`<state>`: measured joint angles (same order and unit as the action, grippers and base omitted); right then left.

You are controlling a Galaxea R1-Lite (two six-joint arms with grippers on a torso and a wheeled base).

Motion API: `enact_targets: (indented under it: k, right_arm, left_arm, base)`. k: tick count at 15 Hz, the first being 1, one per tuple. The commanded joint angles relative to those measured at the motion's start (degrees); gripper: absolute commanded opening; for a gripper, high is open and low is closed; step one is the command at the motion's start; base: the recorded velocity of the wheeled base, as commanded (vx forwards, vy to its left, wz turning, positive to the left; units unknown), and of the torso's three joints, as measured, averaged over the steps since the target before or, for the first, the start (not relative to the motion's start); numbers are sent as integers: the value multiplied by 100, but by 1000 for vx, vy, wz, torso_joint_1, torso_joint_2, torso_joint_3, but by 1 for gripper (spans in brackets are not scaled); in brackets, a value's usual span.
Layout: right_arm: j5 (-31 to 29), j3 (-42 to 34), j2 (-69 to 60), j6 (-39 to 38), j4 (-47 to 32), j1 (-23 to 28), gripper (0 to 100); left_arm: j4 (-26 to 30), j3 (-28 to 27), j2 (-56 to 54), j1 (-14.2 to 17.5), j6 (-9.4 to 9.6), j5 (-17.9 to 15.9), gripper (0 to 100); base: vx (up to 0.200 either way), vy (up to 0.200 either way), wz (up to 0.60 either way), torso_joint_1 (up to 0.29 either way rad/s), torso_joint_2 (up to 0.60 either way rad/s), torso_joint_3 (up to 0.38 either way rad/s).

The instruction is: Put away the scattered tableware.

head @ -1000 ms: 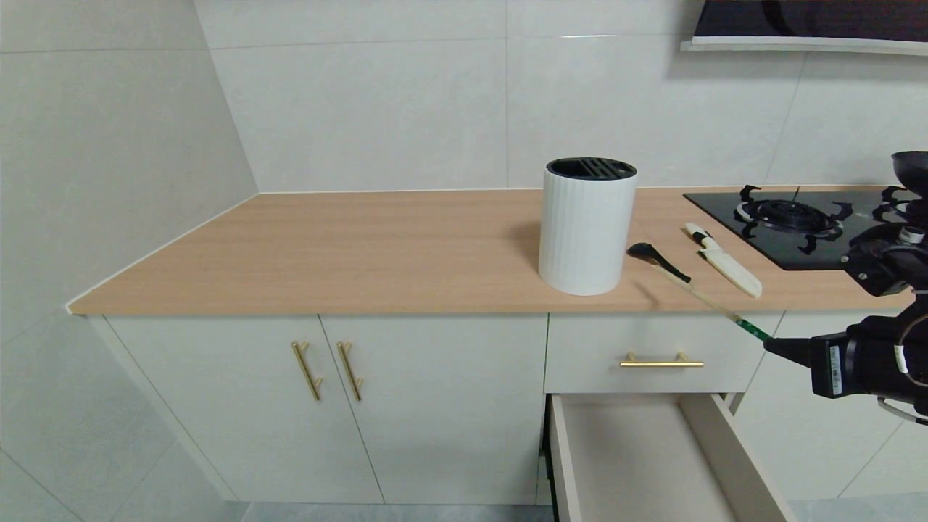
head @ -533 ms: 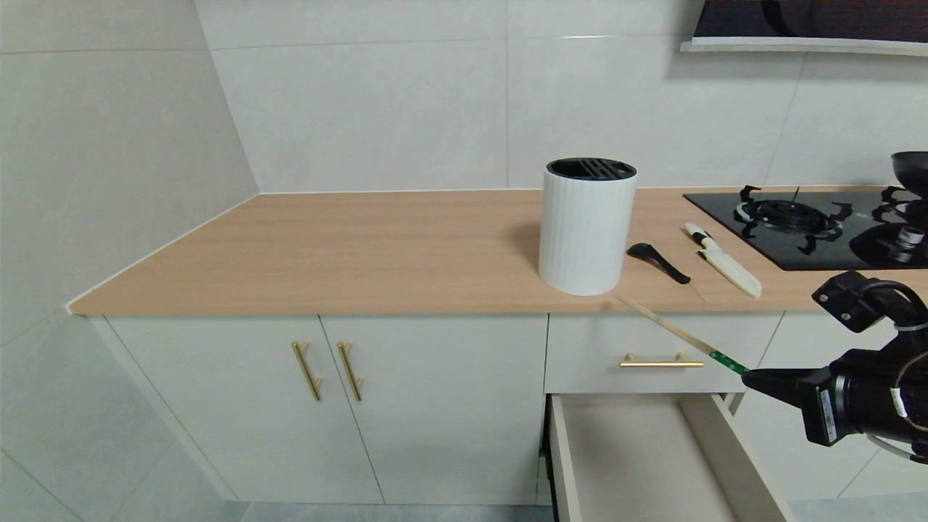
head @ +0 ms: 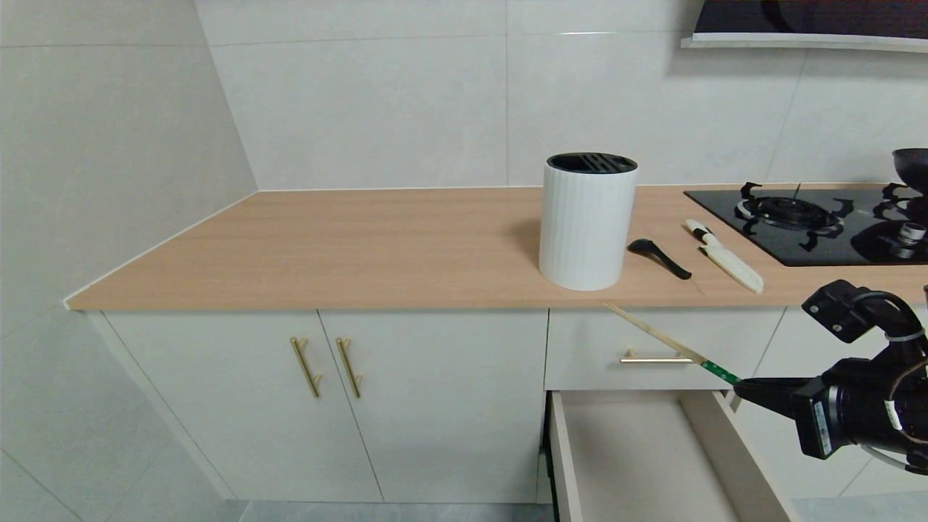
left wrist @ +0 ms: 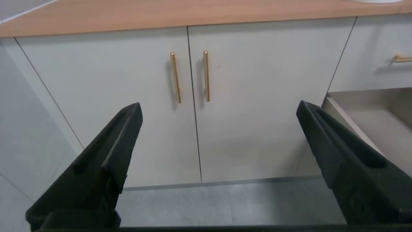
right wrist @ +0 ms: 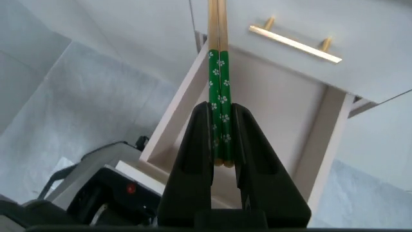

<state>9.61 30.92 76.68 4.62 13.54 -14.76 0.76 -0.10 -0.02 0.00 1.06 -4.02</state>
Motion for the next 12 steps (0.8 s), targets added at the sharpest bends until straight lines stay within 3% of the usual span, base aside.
enact_targets:
  k: [1, 12]
  right_arm:
    - [-3, -7, 58, 4, 8, -9, 0]
    - [-3, -24, 172, 13, -1, -18, 0]
  left_arm:
    - [-5, 1, 2, 0, -1, -2, 100]
    - [-5, 1, 2, 0, -1, -2, 100]
  base:
    - [0, 0, 0, -163, 408, 227]
    - [0, 0, 0, -183, 470, 283]
